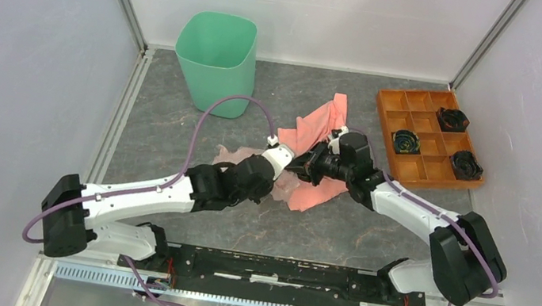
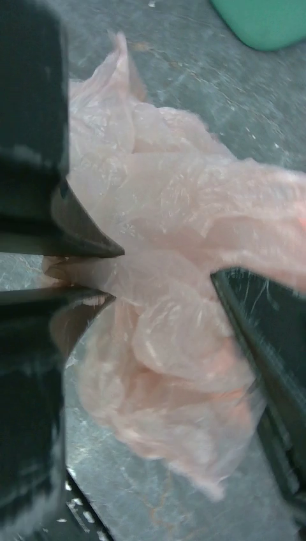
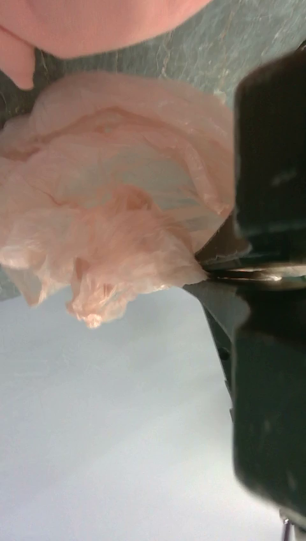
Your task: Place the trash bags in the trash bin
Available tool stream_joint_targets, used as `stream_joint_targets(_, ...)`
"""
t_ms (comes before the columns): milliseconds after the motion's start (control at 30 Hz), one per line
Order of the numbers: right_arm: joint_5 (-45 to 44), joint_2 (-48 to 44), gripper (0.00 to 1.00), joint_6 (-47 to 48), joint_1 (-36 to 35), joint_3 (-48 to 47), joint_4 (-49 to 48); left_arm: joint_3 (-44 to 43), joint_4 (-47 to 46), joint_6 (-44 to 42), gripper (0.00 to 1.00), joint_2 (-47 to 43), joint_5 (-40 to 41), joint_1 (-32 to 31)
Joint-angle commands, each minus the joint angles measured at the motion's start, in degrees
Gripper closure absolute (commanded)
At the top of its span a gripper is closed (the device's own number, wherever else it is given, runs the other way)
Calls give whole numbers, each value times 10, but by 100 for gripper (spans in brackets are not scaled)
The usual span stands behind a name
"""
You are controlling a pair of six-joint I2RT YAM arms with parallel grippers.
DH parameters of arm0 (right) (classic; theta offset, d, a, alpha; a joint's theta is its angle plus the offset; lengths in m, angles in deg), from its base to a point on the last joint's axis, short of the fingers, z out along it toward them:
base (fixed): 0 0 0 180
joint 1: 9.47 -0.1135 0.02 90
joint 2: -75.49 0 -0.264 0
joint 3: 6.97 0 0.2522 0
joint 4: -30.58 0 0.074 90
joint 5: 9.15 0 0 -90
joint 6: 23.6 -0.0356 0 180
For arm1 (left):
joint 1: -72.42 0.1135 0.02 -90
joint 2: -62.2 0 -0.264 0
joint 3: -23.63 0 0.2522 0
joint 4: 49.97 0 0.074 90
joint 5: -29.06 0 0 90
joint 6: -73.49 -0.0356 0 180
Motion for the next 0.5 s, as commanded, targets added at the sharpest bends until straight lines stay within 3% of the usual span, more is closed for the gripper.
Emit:
stream_joint_targets(0, -25, -14, 81, 99, -4, -43, 48, -53, 20, 27, 86, 8, 105, 0)
stream_joint_targets(67, -43, -19, 68, 170, -3, -48, 42, -62, 34, 46, 97, -9, 102, 1)
stream_joint_targets(233, -24, -51, 42, 430, 19, -58, 29, -87, 80, 90, 98, -72, 16, 27)
stream_joint_targets(300, -24, -79, 28, 560, 20, -74, 68, -111, 111, 100, 98, -84, -41, 49)
stream_joint_targets(367, -42, -114, 19, 668, 20, -84, 120, -138, 141, 100, 98, -88, -91, 66)
stream_joint_targets(467, -99, -170, 2, 752, 20, -79, 164, -147, 150, 57, 98, -109, -151, 69)
